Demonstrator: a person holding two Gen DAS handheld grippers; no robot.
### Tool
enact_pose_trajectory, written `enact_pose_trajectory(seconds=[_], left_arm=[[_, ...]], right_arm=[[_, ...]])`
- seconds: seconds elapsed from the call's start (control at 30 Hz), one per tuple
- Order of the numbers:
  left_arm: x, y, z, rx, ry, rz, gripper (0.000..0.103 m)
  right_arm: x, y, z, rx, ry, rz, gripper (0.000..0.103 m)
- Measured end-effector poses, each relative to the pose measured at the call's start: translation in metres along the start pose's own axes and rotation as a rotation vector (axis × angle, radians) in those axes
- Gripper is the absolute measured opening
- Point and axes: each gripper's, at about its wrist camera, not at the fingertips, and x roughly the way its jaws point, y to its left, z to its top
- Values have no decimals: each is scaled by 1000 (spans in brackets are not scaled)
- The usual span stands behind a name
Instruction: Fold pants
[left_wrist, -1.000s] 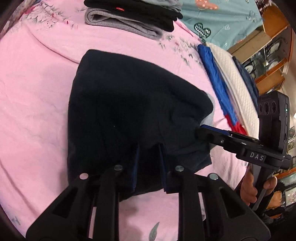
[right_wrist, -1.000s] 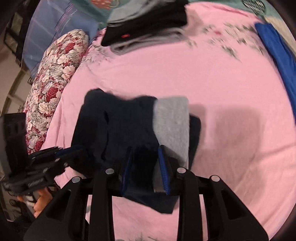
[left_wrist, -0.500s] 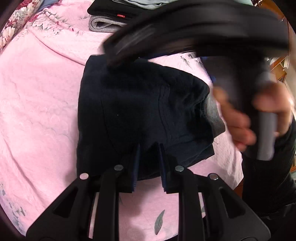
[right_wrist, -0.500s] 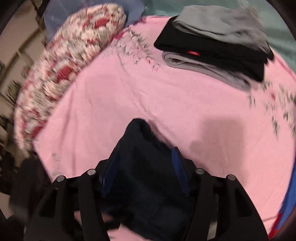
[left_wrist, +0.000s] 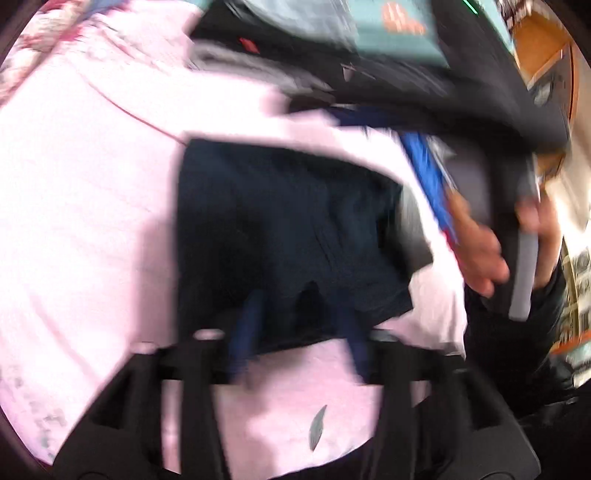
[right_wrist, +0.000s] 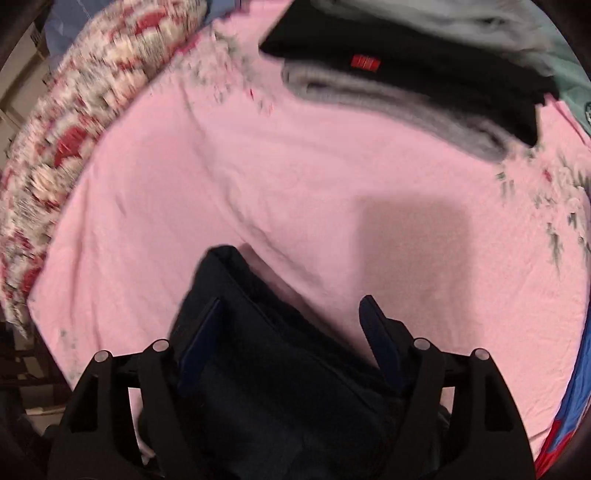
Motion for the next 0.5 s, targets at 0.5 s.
enact_pose_trajectory(seconds=[0.5], left_arm=[[45,66,11,-211,126,-124,81]], right_arm=[[-90,-131,-219,440,-154,153,88]])
